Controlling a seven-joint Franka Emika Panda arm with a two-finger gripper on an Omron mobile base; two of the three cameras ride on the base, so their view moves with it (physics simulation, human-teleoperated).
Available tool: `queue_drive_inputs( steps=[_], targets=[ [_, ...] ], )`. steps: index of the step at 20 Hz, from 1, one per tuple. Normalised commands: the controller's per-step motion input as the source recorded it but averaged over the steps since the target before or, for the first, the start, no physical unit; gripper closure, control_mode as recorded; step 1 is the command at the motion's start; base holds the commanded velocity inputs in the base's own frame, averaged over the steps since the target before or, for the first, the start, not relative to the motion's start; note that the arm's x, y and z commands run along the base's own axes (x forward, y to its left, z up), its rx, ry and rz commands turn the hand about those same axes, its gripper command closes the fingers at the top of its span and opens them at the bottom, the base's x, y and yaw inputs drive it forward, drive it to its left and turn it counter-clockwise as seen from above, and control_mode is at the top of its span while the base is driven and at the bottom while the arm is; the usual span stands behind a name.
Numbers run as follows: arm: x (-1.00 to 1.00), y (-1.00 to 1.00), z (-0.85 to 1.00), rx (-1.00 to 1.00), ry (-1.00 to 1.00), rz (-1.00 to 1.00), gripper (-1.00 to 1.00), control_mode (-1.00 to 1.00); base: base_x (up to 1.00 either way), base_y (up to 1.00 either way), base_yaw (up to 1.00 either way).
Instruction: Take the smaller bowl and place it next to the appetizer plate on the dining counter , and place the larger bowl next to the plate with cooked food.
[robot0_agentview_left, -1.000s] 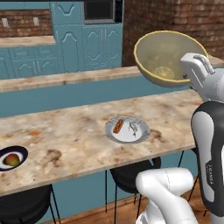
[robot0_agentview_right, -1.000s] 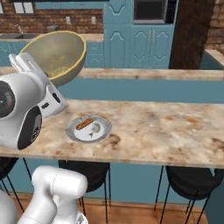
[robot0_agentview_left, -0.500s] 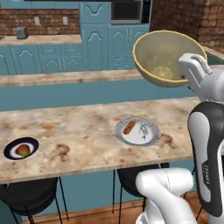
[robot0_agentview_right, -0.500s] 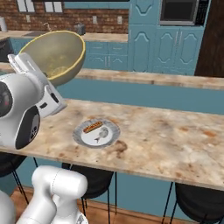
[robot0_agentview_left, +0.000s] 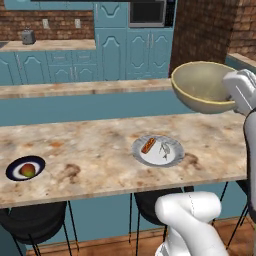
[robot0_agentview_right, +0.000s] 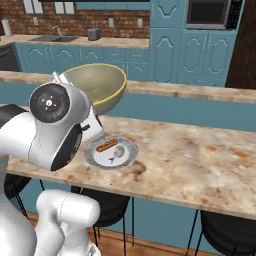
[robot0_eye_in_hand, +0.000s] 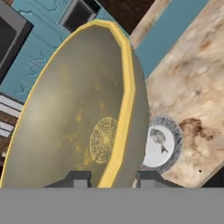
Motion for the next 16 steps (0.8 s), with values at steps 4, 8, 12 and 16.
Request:
queue_drive_inputs(
  steps=[4,8,12,16],
  targets=[
    [0.0,-0.76,-0.6,0.0,0.24,0.04,1.0,-1.0,0.0,0.0,0.0],
    [0.06,-0.65,-0.58,0.0,0.21,0.04,1.0,-1.0,0.0,0.0,0.0],
    [0.23,-0.47,-0.48,0.0,0.18,0.03,1.0,-1.0,0.0,0.0,0.0],
    [0.26,-0.35,-0.39,0.0,0.12,0.03,1.0,-1.0,0.0,0.0,0.0]
  ],
)
